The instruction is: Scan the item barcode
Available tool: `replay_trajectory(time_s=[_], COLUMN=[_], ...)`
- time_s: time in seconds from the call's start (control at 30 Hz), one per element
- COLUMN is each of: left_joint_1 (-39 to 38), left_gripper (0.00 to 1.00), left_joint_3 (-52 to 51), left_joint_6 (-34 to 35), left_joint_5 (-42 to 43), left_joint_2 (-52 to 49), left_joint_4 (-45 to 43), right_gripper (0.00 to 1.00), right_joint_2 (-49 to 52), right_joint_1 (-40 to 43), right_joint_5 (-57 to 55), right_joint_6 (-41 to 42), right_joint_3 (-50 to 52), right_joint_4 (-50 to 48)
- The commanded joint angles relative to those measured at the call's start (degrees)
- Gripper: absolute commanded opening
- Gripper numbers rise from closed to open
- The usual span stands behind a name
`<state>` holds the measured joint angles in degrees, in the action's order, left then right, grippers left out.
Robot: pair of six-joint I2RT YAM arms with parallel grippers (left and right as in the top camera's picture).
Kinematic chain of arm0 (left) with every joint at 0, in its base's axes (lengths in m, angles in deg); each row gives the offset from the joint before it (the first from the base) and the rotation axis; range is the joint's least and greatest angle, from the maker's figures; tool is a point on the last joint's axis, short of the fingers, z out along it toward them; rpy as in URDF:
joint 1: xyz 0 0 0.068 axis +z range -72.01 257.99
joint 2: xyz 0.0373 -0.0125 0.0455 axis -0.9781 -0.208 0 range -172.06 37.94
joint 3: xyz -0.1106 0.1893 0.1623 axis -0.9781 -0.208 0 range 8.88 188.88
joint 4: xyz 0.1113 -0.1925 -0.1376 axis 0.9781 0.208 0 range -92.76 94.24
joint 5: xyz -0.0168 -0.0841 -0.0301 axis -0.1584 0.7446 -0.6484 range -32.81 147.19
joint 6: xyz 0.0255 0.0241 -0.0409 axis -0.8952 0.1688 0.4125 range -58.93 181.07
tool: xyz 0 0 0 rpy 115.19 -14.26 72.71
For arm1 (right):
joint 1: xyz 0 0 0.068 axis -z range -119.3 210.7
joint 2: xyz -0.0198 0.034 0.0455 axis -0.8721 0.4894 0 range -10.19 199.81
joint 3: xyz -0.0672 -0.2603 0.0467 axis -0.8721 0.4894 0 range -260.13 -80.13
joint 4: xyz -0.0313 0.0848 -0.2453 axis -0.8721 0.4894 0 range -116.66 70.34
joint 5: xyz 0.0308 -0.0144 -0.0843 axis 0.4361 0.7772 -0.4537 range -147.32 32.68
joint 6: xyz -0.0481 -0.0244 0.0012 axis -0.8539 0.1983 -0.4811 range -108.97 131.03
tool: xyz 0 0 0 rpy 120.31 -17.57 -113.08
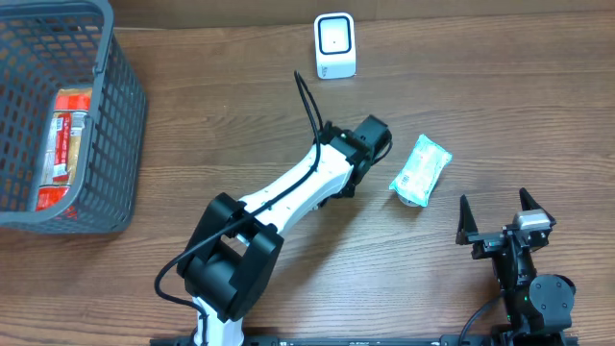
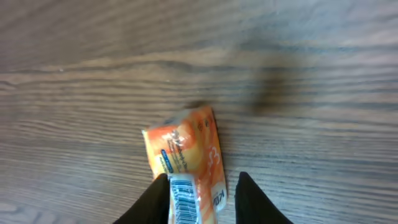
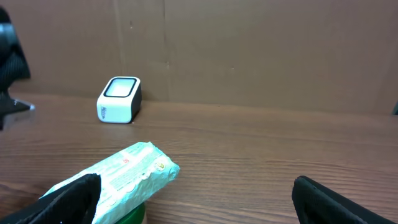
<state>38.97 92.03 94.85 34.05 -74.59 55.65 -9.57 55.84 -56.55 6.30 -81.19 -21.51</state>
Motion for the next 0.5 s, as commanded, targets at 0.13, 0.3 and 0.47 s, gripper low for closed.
replay_trajectory(time_s=[0.13,0.3,0.47], left_joint_1=[0.50,3.32,7.34], left_gripper=[0.40,0.88,1.00], left_joint_3=[13.49,16.72,14.86], left_joint_6=[0.85,2.43,2.40], left_joint_5=[-0.57,7.93,18.86], left_joint_2=[0.07,0.07,0.04], left_joint_4=[7.30,11.52,12.50], right_gripper=[1.00,1.00,1.00], right_joint_2=[-0.39,-0.39,-0.39], right_joint_1=[0.07,0.07,0.07], right_joint_5=[-0.52,-0.52,-0.52], right_joint_6=[-0.26,-0.26,-0.24], right_joint_3=[0.61,0.61,0.61], right_joint_4=[-0.35,-0.35,-0.35])
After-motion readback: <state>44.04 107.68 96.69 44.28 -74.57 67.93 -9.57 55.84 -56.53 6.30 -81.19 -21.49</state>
